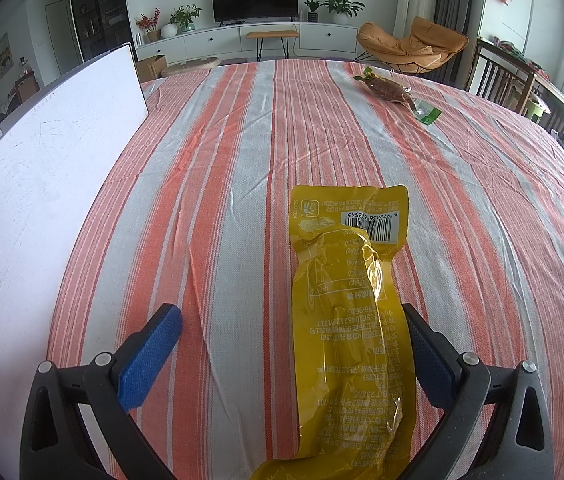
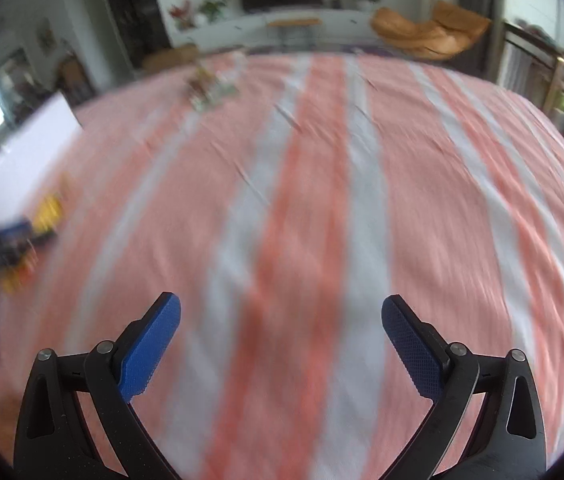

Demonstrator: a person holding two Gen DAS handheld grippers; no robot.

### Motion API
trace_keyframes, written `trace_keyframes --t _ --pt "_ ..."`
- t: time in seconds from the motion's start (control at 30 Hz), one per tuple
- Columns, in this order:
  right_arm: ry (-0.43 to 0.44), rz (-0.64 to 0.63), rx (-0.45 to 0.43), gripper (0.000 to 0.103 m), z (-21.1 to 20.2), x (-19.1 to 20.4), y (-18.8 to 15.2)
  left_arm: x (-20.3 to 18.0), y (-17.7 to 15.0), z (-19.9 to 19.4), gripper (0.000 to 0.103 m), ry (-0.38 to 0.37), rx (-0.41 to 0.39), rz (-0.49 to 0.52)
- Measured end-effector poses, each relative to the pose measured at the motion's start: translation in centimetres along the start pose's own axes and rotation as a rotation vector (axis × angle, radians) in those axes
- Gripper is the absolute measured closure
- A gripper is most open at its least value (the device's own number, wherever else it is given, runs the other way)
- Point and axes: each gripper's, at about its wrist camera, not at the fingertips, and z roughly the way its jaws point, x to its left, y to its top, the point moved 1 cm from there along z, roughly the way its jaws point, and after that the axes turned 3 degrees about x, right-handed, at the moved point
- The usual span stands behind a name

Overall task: Organize snacks
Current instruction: 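Grasp the brown pouch with green label with the right tool, then grasp the yellow pouch with the left tool while the right tool holds the brown pouch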

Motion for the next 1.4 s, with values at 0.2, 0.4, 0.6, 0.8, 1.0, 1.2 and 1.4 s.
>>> trace_keyframes --t 0.2,0.4,0.6,0.8,1.0,1.2,1.4 --pt "0.019 -0.183 -0.019 0.002 7.9 5.5 13.4 0.0 0.0 0.0 0.0 0.0 0.0 0.0" --pt "-0.055 -0.265 0.033 0.002 16.8 9.7 21.1 0.0 0.0 0.0 0.0 0.0 -0.001 0.0" --pt "0.015 -0.267 0.088 0.039 20.0 10.9 23.2 0.0 0.0 0.0 0.0 0.0 -0.001 -0.001" --pt "0.03 -0.282 0.127 0.042 16.0 10.4 18.8 0.1 0.0 -0.1 0.0 0.001 -0.001 -0.001" --pt "0.02 -0.27 0.092 0.041 8.0 7.6 7.6 0.1 0.0 -0.1 0.0 0.001 -0.001 -0.001" --pt "-0.002 -0.108 0.052 0.04 0.4 4.2 -2.5 0.1 -0.1 -0.1 0.0 0.001 -0.002 -0.001" --pt "0.073 0.1 0.025 0.04 -3.1 1.7 -6.5 0.1 -0.1 -0.1 0.0 0.001 -0.002 -0.002"
